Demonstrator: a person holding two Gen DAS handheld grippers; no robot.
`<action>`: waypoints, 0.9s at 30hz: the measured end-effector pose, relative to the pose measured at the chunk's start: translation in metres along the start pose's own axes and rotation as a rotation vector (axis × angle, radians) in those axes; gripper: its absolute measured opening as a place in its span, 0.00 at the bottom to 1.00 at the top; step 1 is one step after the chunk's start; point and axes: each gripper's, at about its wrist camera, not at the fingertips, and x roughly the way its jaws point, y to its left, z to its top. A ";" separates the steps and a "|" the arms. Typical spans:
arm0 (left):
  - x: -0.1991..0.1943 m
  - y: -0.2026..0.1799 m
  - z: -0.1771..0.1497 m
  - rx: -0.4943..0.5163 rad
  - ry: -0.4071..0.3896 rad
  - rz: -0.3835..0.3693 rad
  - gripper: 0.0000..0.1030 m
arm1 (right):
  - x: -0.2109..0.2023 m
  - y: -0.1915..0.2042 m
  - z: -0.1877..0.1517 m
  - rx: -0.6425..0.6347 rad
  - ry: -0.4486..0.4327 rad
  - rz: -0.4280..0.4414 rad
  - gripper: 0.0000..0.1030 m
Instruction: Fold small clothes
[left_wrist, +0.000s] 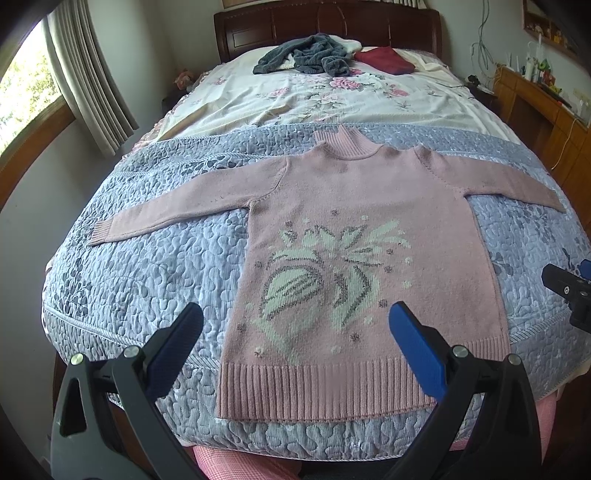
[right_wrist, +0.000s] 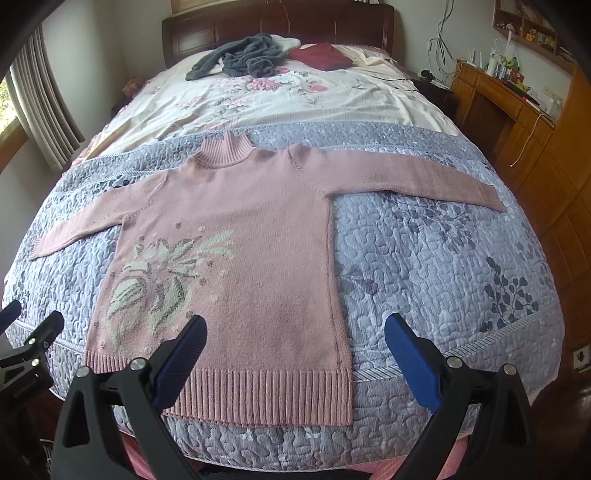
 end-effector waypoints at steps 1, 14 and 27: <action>-0.001 0.000 0.000 0.001 -0.001 0.001 0.97 | 0.000 0.000 0.000 0.000 0.000 0.000 0.94; -0.001 -0.002 0.002 0.002 -0.006 -0.005 0.97 | 0.000 -0.005 0.003 0.005 -0.001 -0.002 0.95; 0.038 -0.014 0.015 -0.006 0.046 -0.055 0.97 | 0.032 -0.061 0.036 0.075 0.014 0.029 0.95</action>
